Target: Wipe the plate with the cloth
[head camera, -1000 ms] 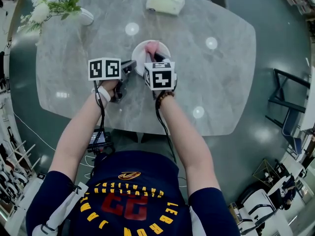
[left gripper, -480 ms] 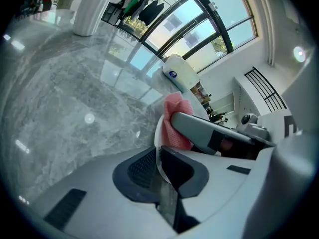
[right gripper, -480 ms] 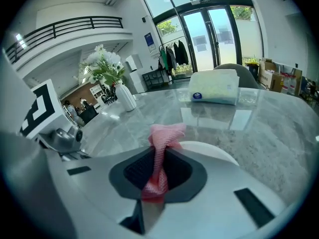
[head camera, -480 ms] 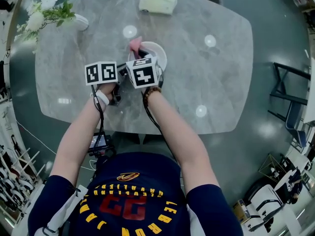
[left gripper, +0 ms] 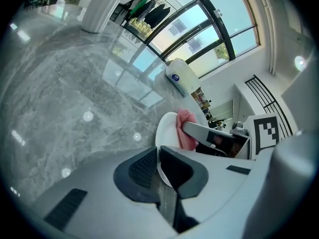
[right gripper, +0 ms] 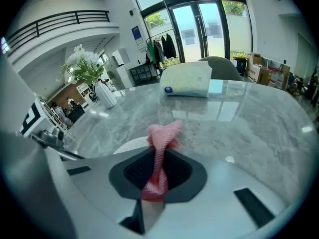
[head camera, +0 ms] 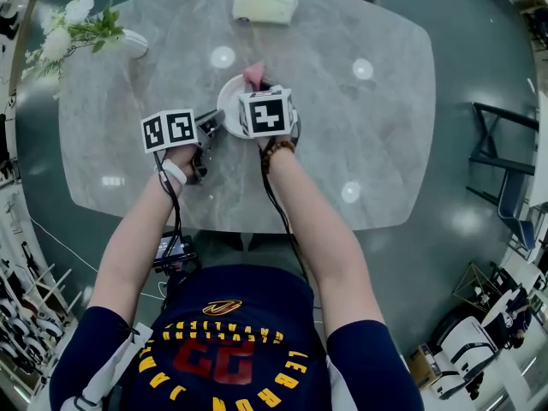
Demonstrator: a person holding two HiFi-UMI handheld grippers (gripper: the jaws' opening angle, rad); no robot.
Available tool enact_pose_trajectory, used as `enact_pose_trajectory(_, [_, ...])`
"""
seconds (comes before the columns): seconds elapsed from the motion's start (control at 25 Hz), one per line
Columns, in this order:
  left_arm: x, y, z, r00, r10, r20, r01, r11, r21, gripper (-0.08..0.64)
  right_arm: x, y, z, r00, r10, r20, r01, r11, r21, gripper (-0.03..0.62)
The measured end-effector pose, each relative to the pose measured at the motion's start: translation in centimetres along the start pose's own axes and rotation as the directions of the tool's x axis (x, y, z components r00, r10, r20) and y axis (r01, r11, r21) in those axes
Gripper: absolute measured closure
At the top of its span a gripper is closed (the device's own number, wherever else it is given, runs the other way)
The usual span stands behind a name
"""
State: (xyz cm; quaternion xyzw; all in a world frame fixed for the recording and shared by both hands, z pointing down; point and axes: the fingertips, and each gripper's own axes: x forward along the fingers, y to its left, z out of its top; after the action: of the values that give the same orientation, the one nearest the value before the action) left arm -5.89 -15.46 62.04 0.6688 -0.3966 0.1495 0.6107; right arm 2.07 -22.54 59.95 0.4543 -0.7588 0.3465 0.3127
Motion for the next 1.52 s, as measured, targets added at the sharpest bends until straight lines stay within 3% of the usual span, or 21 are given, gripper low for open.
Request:
enact_pose_trajectory(0.2, [0.0,0.1,0.0,1.0,0.002,-0.003,-0.002,1.0,-0.011,0.534,-1.5,-3.3,-1.6,0.999,-0.036,-0.038,0.038,0.998,0.053,0.552])
enact_pose_trajectory(0.4, [0.1,-0.1,0.2,1.0,0.01,0.0,-0.01,1.0,0.006,0.534,-3.5,-6.2,-1.3,0.993,-0.115,0.012,0.112,0.984,0.136,0.552])
enact_pose_trajectory(0.52, [0.1,-0.1,0.0,1.0,0.01,0.009,-0.01,1.0,0.007,0.534,-4.6,-5.7,-1.1,0.991,-0.119,0.06,0.105,0.974,0.203,0.552])
enact_pose_trajectory(0.68, [0.2,-0.3,0.0,1.0,0.006,0.016,-0.006,1.0,0.005,0.534,-4.2,-1.3,-0.9,0.997,-0.032,0.072,0.02,0.987,0.158,0.552])
enact_pose_trajectory(1.04, [0.3,0.1,0.2,1.0,-0.001,0.004,0.001,1.0,0.028,0.534,-0.2,7.0,-2.1,0.991,0.128,-0.045,-0.128,0.992,0.017,0.552])
enact_pose_trajectory(1.32, [0.1,0.1,0.2,1.0,-0.01,0.017,0.01,1.0,0.02,0.534,0.6,5.7,-3.2,0.99,0.1,-0.096,-0.101,0.995,-0.005,0.552])
enact_pose_trajectory(1.52, [0.2,0.2,0.1,1.0,-0.013,0.02,0.013,1.0,0.009,0.534,-0.5,2.7,-4.5,0.993,0.068,-0.097,-0.063,0.996,0.055,0.552])
